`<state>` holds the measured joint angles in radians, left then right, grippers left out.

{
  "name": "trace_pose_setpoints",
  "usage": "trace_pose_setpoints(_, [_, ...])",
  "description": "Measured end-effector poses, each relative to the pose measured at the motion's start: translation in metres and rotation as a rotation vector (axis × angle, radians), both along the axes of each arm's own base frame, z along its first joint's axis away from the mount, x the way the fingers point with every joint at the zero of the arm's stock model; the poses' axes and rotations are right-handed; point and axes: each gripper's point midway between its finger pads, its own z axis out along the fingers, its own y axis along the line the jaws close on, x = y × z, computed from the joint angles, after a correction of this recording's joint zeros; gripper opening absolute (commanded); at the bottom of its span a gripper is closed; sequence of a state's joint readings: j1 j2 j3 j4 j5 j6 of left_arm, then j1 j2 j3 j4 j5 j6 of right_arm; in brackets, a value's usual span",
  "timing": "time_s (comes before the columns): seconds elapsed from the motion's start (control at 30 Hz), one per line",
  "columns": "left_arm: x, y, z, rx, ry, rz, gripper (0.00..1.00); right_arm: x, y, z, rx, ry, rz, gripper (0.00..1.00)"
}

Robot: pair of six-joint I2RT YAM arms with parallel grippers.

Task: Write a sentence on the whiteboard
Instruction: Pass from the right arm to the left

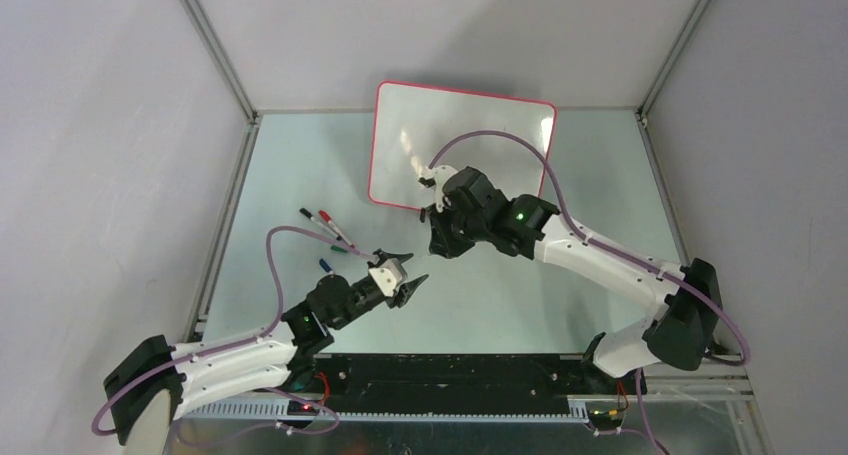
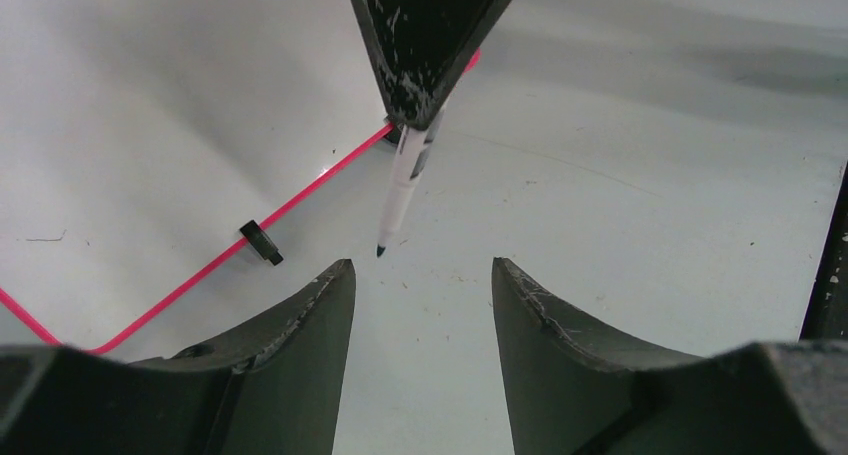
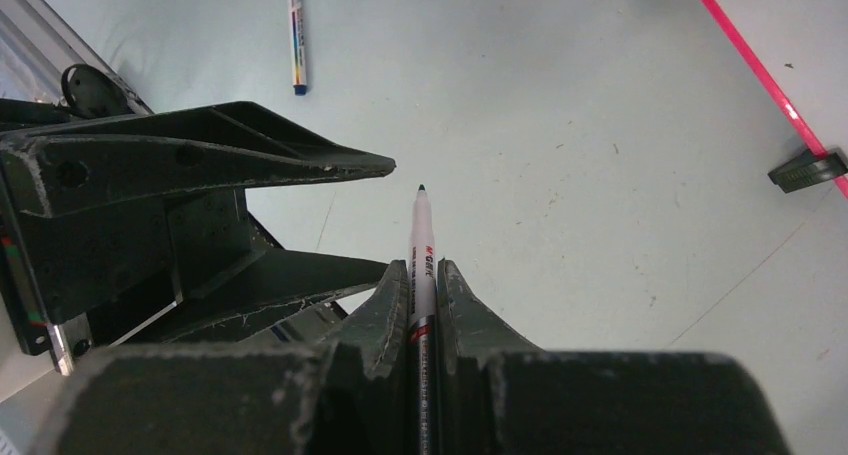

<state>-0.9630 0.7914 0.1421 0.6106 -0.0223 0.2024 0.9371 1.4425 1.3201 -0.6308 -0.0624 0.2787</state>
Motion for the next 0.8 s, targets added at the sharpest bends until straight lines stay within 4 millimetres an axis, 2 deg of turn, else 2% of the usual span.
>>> trace_pose_setpoints(0.4, [-0.002,-0.003,0.002,-0.001,-0.012,-0.013,0.48,-0.02,0.018,-0.013,-0.07,0.022,0.104,0.0])
trace_pose_setpoints(0.47, [-0.002,-0.004,0.0,0.003,-0.01,-0.016,0.41,-0.024,0.02,-0.013,-0.072,0.023,0.121,0.0])
trace_pose_setpoints(0.5, [-0.002,-0.004,0.0,0.004,-0.009,-0.016,0.35,-0.025,0.021,-0.013,-0.071,0.023,0.126,0.0])
trace_pose_setpoints(0.73, [-0.005,-0.005,-0.001,0.025,-0.023,-0.037,0.03,-0.029,0.025,-0.01,-0.069,0.014,0.154,0.0])
trace_pose_setpoints(0.8, [-0.006,-0.006,-0.003,0.042,-0.03,-0.049,0.0,-0.029,0.024,-0.011,-0.074,0.013,0.159,0.0])
